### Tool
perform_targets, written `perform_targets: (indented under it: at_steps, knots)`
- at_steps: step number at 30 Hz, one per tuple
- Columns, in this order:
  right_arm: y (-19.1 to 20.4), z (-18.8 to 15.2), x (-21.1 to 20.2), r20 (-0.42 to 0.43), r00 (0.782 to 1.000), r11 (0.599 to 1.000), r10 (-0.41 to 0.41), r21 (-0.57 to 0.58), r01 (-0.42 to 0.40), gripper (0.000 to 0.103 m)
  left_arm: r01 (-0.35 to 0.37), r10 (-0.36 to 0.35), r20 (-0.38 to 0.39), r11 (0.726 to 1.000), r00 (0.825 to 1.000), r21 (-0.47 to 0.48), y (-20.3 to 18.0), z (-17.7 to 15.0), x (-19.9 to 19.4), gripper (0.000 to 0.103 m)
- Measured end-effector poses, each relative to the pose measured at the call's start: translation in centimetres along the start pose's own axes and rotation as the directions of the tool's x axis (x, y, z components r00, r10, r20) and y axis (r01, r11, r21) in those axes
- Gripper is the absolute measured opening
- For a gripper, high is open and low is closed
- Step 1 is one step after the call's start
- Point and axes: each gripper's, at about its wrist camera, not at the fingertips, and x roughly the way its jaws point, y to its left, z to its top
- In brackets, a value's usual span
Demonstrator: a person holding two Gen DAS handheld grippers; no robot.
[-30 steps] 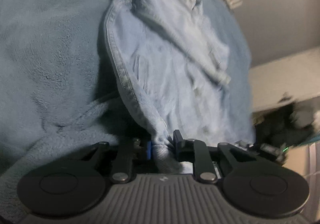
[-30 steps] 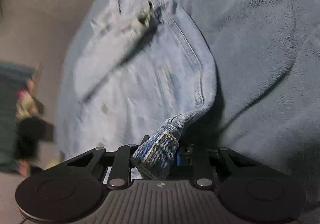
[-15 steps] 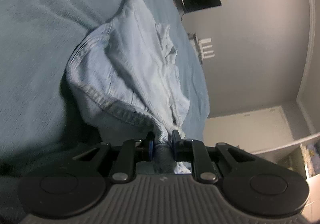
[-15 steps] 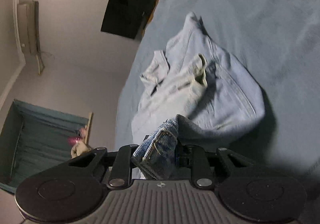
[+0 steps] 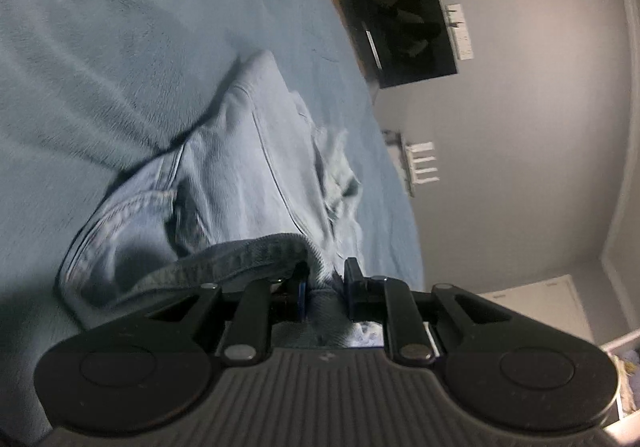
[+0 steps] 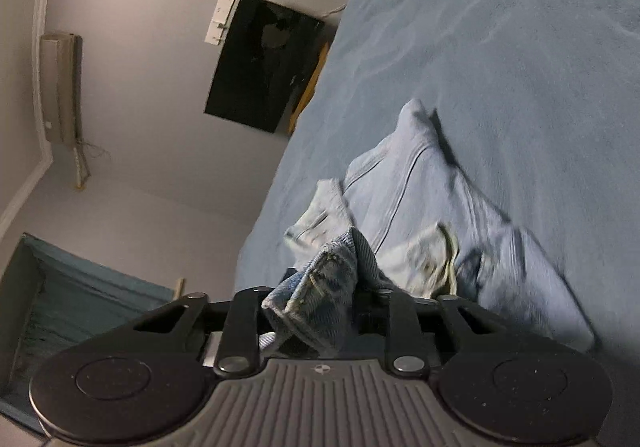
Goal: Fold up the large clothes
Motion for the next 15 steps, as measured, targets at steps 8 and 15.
perform_targets:
  at_steps: [8,15]
  knots:
    - [-3.8,2.6,0.7,0.154,0.987,0.999,-0.036,0.046,0.030,0.067,-0.025,0.029,0.114,0.999,0.993,-0.035,2.6,1.0,2.2,0.042]
    - [-1.9,3.7,2.0,0.153,0.982,0.963,-0.112,-0.227,0.145,0.068,-0.148,0.112,0.230,0.978,0.967,0.146,1.7,2.6,0.0,0.069]
